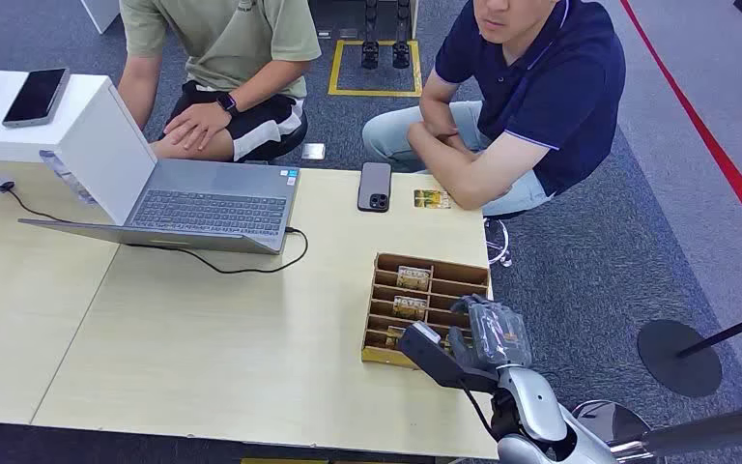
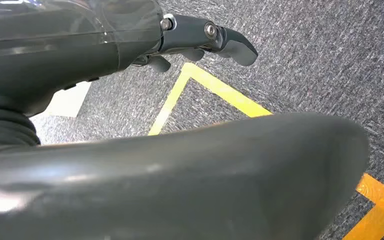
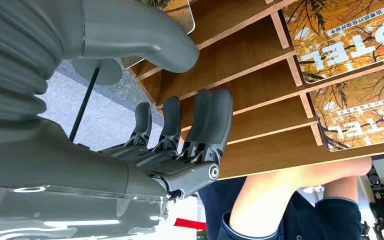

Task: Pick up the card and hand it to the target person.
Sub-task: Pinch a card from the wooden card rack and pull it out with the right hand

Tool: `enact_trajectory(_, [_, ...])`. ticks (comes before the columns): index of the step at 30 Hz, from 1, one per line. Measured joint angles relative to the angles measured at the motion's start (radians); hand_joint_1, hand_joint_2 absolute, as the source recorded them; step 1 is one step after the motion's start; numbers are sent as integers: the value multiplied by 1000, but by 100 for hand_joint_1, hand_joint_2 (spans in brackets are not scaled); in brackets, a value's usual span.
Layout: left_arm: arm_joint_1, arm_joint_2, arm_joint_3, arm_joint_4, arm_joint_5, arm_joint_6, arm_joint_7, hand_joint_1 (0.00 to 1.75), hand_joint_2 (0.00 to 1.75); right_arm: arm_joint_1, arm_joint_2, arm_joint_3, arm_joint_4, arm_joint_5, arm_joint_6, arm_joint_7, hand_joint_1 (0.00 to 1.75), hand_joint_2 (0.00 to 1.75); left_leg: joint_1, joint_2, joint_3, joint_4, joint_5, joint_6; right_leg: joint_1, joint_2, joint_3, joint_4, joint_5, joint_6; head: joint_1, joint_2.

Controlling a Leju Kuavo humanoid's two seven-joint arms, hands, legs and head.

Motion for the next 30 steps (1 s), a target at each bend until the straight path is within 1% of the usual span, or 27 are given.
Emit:
enact_trajectory(5, [0,0,0,2,0,0,0,0,0,0,0,0,0,2,-1,-5,86,175,0,0,0,0,0,0,0,0,0,0,0,0,0,0])
enact_trajectory(12, [0,0,0,2,1,0,-1,0,0,0,0,-1,-9,14,-4,-6,86,175,0,0,0,0,0,0,0,0,0,0,0,0,0,0])
enact_trajectory(22, [0,0,0,2,16,1,-4,0,0,7,-14,-1,-98,40,12,18,87,175,0,0,0,0,0,0,0,0,0,0,0,0,0,0])
enact_trajectory(30, [0,0,0,2,16,2,-4,0,0,13,-20,-1,-143,40,15,19,88,175,0,0,0,0,0,0,0,0,0,0,0,0,0,0])
